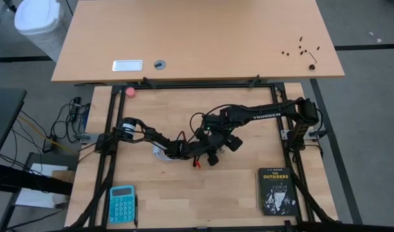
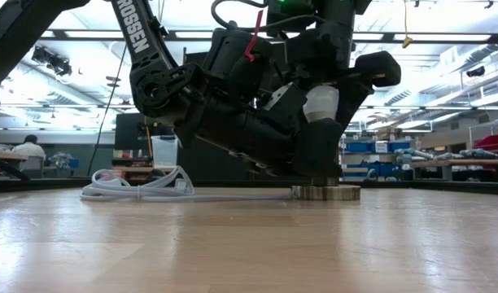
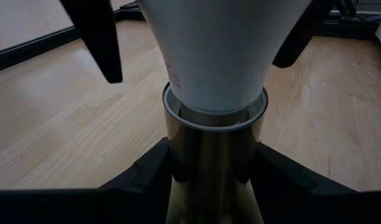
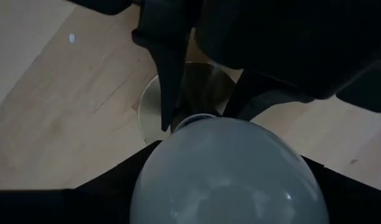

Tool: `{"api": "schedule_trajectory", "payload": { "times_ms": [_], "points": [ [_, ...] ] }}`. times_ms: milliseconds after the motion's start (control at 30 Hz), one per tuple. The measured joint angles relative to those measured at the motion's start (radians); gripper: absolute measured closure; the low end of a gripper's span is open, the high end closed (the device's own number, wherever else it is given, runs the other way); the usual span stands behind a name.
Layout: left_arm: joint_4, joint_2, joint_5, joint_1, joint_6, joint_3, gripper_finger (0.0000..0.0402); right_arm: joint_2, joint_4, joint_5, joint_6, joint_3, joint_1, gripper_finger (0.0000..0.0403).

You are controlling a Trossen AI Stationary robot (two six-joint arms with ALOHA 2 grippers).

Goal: Screw lightbulb
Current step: Insert the white lightbulb into the silver lamp

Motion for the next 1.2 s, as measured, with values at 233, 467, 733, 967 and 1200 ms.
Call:
{"api": "schedule_trajectory", "payload": {
  "times_ms": [233,467,733,967,1200],
  "points": [
    [0.000,0.000,0.000,0.000,0.000,0.000,0.0218,0.000,0.001,-0.002,0.089,0.000,0.001,0.0141],
    [0.001,0.000,0.001,0.000,-0.001,0.000,0.0218,0.000,0.007,-0.005,0.196,0.000,0.004,0.0134],
    [0.001,0.000,0.003,0.000,-0.001,0.000,0.0218,0.001,0.019,-0.004,0.343,-0.001,0.016,0.0134],
    [0.001,0.000,0.004,0.000,-0.003,0.000,0.0218,0.001,0.019,-0.005,0.524,-0.001,0.017,0.0135],
    [0.001,0.000,0.004,0.000,-0.006,0.000,0.0218,0.001,0.015,-0.006,0.688,-0.001,0.017,0.0130]
  ]
}}
